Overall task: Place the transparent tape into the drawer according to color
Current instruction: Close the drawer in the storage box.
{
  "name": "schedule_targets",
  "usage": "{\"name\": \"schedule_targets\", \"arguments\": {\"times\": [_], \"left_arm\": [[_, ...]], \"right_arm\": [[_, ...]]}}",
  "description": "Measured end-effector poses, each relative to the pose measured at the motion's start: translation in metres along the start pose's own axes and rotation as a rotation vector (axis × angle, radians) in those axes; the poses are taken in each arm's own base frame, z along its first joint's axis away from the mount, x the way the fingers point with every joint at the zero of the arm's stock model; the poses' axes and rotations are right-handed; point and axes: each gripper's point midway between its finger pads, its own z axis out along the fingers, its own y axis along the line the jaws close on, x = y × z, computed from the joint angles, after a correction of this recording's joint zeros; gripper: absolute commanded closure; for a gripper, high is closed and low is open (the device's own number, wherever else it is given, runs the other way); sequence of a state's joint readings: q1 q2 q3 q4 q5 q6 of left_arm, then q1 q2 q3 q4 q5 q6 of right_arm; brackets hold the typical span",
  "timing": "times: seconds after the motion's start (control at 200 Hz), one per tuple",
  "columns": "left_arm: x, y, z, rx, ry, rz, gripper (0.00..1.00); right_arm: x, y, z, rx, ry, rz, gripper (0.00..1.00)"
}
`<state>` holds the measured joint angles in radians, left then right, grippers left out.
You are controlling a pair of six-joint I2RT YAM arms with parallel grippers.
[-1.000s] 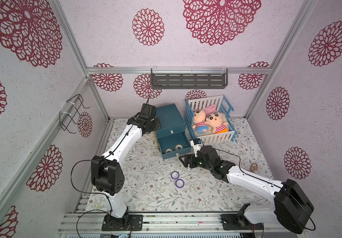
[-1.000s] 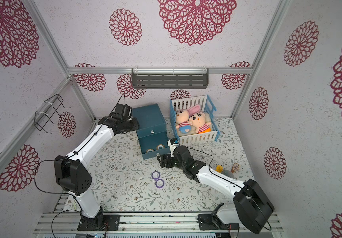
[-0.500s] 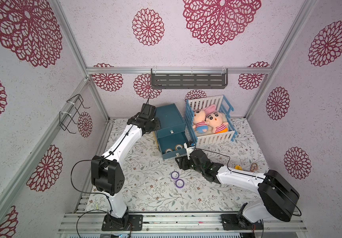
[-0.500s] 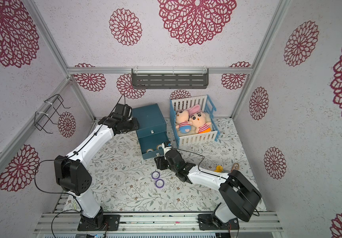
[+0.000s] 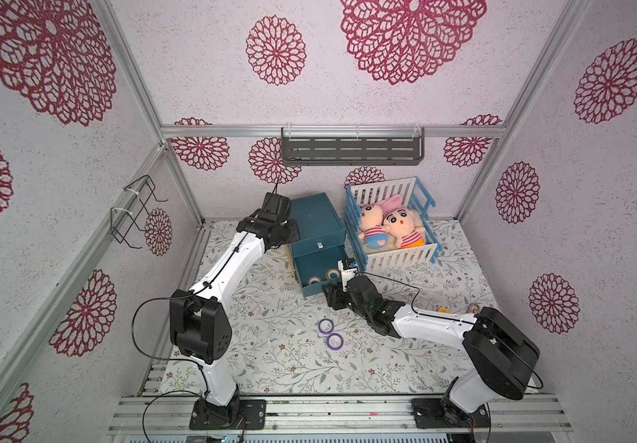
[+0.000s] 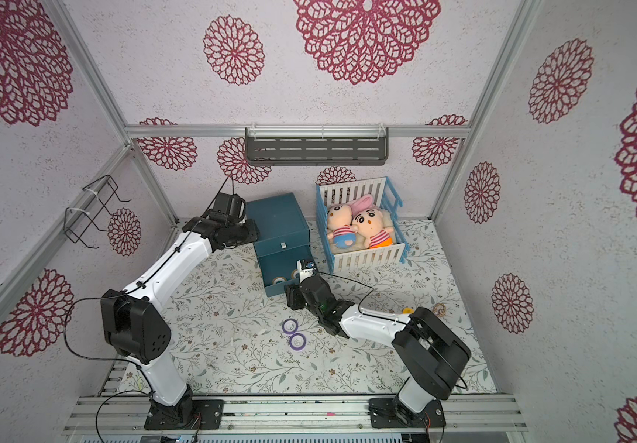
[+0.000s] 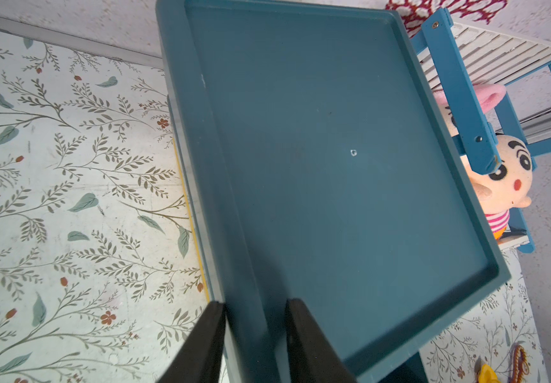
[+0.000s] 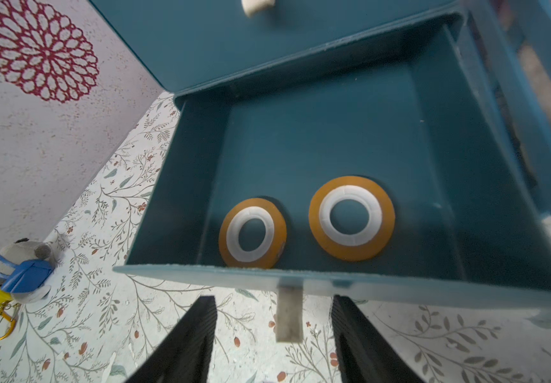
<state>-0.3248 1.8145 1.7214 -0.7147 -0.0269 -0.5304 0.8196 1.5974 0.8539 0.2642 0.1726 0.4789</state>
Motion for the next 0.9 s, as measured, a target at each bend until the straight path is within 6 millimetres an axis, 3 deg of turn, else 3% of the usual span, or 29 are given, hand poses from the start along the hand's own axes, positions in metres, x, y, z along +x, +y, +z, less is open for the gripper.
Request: {"name": "schedule_targets", "arguments": {"times": [0.28, 0.901], "left_arm": [[0.000, 0.000, 0.000, 0.003, 0.002, 0.002, 0.65], [0.001, -0.001, 0.000, 0.014, 0.008, 0.005, 0.67]], "right_arm": [[-0.004, -0.005, 0.010, 0.039, -0.023, -0.022, 0.41], [-0.031, 0.007, 0.046, 0.059, -0.099, -0.079, 0.42]]}}
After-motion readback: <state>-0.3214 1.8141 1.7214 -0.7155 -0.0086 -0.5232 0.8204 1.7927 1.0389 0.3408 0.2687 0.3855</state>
